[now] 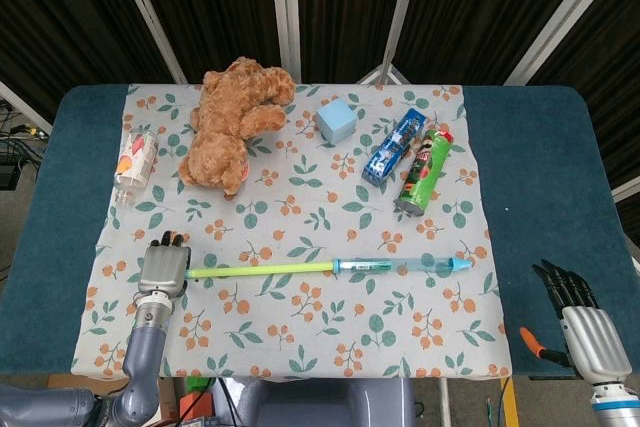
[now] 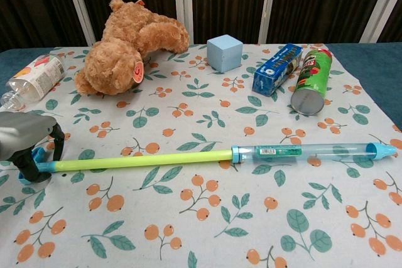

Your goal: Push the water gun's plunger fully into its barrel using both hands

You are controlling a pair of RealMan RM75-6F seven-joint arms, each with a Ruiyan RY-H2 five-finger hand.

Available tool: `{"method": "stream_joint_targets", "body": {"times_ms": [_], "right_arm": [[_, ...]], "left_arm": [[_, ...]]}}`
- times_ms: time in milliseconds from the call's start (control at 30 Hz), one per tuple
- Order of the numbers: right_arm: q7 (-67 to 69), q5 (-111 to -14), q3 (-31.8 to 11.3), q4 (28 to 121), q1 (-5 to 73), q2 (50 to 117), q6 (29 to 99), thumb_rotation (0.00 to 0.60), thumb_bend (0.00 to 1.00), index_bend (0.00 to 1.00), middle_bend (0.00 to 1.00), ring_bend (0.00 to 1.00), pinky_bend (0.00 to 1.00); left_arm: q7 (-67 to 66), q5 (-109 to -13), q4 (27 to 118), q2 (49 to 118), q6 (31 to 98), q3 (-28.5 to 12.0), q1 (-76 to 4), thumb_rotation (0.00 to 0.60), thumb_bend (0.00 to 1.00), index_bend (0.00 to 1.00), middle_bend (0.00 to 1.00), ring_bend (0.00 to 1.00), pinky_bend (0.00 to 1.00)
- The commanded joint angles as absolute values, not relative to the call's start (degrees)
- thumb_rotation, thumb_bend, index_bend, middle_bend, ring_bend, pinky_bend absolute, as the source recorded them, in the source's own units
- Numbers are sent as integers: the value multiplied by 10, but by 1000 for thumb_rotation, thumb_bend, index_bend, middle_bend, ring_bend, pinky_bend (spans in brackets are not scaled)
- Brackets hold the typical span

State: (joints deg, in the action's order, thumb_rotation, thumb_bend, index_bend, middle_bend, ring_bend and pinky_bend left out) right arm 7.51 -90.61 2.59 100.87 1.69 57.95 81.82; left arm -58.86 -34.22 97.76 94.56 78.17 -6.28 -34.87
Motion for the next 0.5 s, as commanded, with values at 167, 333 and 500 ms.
{"method": "stream_joint_targets", "body": {"times_ms": [167,333,500], "right_arm": [[75,-907,26,1008,17,580,819,600,326,0,0,0,0],[72,-906,25,1009,17,581,818,600,326,0,0,0,0],[67,-903,26,1025,27,578,800,600,326,0,0,0,0]], "left_arm": [[-584,-349,974,948,785,-59,-348,600,501,547,153,80,209],[-581,-354,976,947,785,-58,-349,600,510,563,154,80,209],[-580,-360,982,945,786,-56,-351,600,510,567,154,80,209]]}}
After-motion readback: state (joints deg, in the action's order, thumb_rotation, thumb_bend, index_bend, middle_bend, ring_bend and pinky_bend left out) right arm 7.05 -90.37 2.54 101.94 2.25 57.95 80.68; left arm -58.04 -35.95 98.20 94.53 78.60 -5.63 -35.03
